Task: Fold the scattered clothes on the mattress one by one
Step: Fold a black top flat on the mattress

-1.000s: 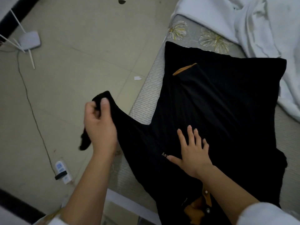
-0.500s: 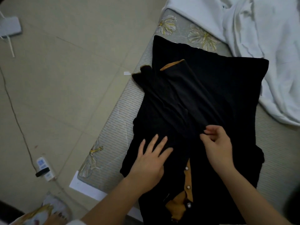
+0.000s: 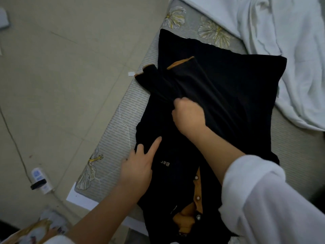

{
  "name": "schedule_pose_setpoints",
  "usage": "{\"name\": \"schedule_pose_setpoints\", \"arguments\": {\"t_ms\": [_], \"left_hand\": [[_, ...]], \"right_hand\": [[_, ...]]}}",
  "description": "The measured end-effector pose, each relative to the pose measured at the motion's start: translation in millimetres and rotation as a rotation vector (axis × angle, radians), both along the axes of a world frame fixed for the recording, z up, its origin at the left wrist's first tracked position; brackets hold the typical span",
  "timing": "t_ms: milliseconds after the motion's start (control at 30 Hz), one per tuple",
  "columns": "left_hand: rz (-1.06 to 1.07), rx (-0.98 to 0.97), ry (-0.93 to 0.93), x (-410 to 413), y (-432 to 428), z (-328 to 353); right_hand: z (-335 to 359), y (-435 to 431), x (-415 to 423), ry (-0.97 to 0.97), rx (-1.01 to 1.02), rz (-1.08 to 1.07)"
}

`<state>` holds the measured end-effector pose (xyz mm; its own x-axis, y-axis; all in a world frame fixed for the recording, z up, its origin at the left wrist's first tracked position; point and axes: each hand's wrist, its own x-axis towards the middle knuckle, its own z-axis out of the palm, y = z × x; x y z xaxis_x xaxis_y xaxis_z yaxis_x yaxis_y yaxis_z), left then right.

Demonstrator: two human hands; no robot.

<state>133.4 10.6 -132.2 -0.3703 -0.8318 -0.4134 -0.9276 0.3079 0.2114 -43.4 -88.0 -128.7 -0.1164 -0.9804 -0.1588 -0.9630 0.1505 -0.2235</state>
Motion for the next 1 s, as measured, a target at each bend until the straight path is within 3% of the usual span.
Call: {"name": "schedule_pose_setpoints", "arguments": {"t_ms": [67,133,167,200,267,333,467,567,633,800,900,1000], "left_hand": [[-0.029,0.002,-0.024,-2.0,-0.5,-0.2],[-0.049,0.008,-0.055,-6.8,-3.5,-3.0],[-0.052,0.02,-0.068,-8.7,-5.6,-5.1],[-0.053,0.035,-0.081,-10.6,-7.8,-6.7],[-0.067,0.066,-0.116,-14.4,-11.8,-9.4],[-0.094,0.091,-0.159,-20.3,-14.9,-10.8],[-0.141,0.102,-0.267,-30.9,-17.4,-12.0],[-0.165,0.097,-0.307,-32.1,-17.1,-11.6],[-0.184,0.086,-0.32,-31.7,-16.7,-11.3],[-0.22,0.085,-0.359,-35.7,-19.4,-9.3],[-0.241,0.077,-0.372,-37.5,-19.7,-8.1],[-0.264,0.055,-0.37,-36.8,-18.0,-8.3]], "right_hand": [[15.7,-12.8,-17.3,-0.537,-0.091,-0.539],[28.8,-10.6,-45.4,-1.109,-0.306,-1.145],[30.9,-2.0,-62.4,-1.291,-0.346,-1.356],[29.1,10.3,-77.0,-1.414,-0.322,-1.492],[22.1,40.2,-95.8,-1.551,-0.162,-1.552],[18.7,61.5,-104.4,-1.568,-0.014,-1.505],[22.5,54.5,-118.4,-1.546,0.069,-1.343],[23.8,31.7,-132.6,-1.497,0.096,-1.396],[25.5,14.7,-142.8,-1.388,0.026,-1.414],[30.7,-13.6,-161.4,-1.234,-0.346,-1.232],[16.0,4.4,-166.0,-1.164,-0.31,-1.37],[-5.1,32.2,-171.9,-0.906,-0.157,-1.513]]}}
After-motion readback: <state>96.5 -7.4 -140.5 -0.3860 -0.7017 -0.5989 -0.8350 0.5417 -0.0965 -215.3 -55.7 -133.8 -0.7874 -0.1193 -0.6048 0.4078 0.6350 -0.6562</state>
